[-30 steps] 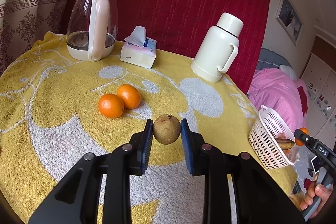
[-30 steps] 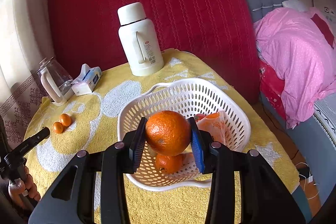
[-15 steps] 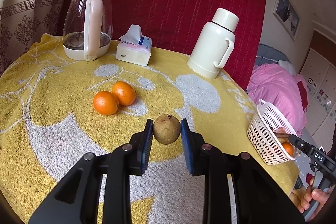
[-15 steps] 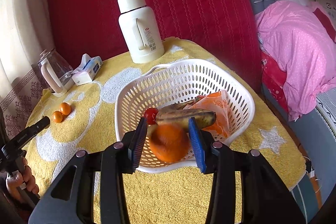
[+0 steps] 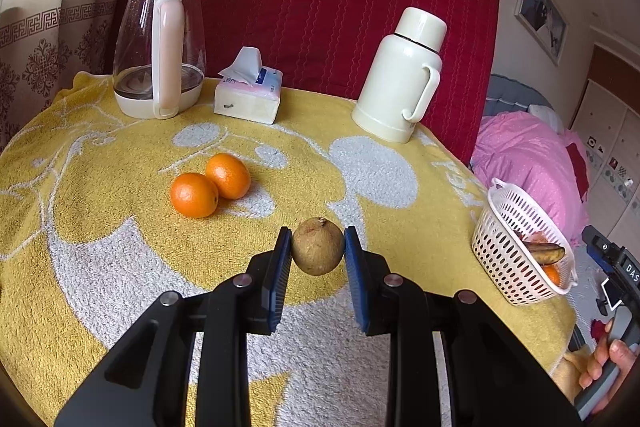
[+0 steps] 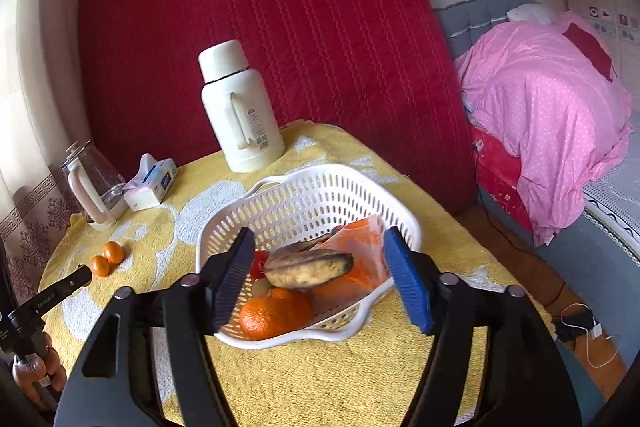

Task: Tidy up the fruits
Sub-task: 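Carry the kiwi into the white basket and open the left tool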

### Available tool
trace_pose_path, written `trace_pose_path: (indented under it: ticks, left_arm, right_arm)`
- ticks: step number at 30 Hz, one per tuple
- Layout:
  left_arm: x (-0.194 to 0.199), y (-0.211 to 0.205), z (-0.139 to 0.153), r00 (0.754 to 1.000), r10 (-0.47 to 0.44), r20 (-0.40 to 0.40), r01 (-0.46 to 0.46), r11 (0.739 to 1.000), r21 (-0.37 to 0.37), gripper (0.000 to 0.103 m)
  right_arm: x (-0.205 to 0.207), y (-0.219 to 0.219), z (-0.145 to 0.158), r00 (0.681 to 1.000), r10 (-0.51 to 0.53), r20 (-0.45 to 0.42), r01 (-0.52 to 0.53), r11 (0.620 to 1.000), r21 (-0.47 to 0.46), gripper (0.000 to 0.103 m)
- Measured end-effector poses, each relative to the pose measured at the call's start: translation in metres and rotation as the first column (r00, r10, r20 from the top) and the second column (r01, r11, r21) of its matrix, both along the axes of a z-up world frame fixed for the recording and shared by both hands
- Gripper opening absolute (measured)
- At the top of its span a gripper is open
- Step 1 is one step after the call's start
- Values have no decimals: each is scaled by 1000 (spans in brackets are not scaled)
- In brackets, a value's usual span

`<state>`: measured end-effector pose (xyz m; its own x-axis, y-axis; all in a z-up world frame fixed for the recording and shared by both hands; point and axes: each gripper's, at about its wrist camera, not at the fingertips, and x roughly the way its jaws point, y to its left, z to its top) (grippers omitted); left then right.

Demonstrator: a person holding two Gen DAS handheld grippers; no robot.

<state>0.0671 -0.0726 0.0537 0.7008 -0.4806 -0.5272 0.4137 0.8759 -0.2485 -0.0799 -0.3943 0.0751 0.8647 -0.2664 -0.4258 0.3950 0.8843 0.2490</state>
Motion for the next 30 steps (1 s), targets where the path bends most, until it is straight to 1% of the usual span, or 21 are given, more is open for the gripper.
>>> trace_pose_path:
  ticks: [1, 4, 7, 8, 9, 10, 11, 12, 15, 18, 20, 23, 27, 30]
  left_arm:
    - [-2, -3, -1, 1000, -7, 3, 7, 1000, 10, 27]
    - [-4, -11, -2, 999, -34, 11, 34, 999, 33, 27]
    - [-7, -18, 0, 998, -62, 5, 62, 997, 37, 27]
    - [-9, -21, 0, 998, -67, 3, 67, 997, 40, 27]
    - [-10, -24, 1, 997, -76, -1, 76, 996, 41, 27]
    - [-12, -28, 2, 996, -88, -7, 88, 995, 41, 27]
    - [-15, -32, 2, 995, -101, -11, 102, 994, 42, 27]
    - [-18, -37, 3, 993, -116, -13, 116, 992, 43, 27]
    - [-27, -55, 9, 986, -166, -18, 166, 985, 33, 27]
    - [-36, -75, 17, 976, -216, 0, 216, 976, 35, 27]
    - [-41, -88, 23, 970, -244, 17, 243, 969, 44, 27]
    - [-45, -105, 29, 960, -278, 20, 277, 960, 43, 27]
    - [-47, -126, 32, 952, -307, 17, 306, 951, 51, 27]
    - [-49, -141, 33, 946, -324, 15, 323, 945, 60, 27]
  right_arm:
    - [-5, -1, 0, 999, -31, 13, 31, 999, -17, 84]
    - [-15, -6, 0, 995, -89, 39, 92, 994, -56, 84]
    - [-23, -14, -1, 989, -133, 66, 136, 990, -45, 85]
    - [-25, -17, -1, 986, -148, 75, 151, 988, -33, 88]
    - [-26, -19, -1, 982, -168, 84, 171, 985, -26, 96]
    - [-27, -20, -1, 977, -192, 91, 196, 980, -28, 98]
    - [-28, -20, -1, 973, -207, 101, 212, 976, -40, 98]
    - [-28, -17, -1, 972, -208, 108, 215, 975, -55, 98]
    - [-19, -7, 1, 982, -158, 104, 169, 980, -106, 100]
    - [-10, -3, 4, 987, -117, 108, 129, 985, -114, 100]
    - [-6, -3, 8, 987, -112, 116, 127, 984, -126, 100]
    - [-2, -9, 9, 986, -112, 120, 126, 985, -115, 100]
    - [-1, -20, 7, 987, -128, 101, 137, 987, -85, 100]
    - [1, -24, 5, 985, -153, 80, 160, 983, -95, 100]
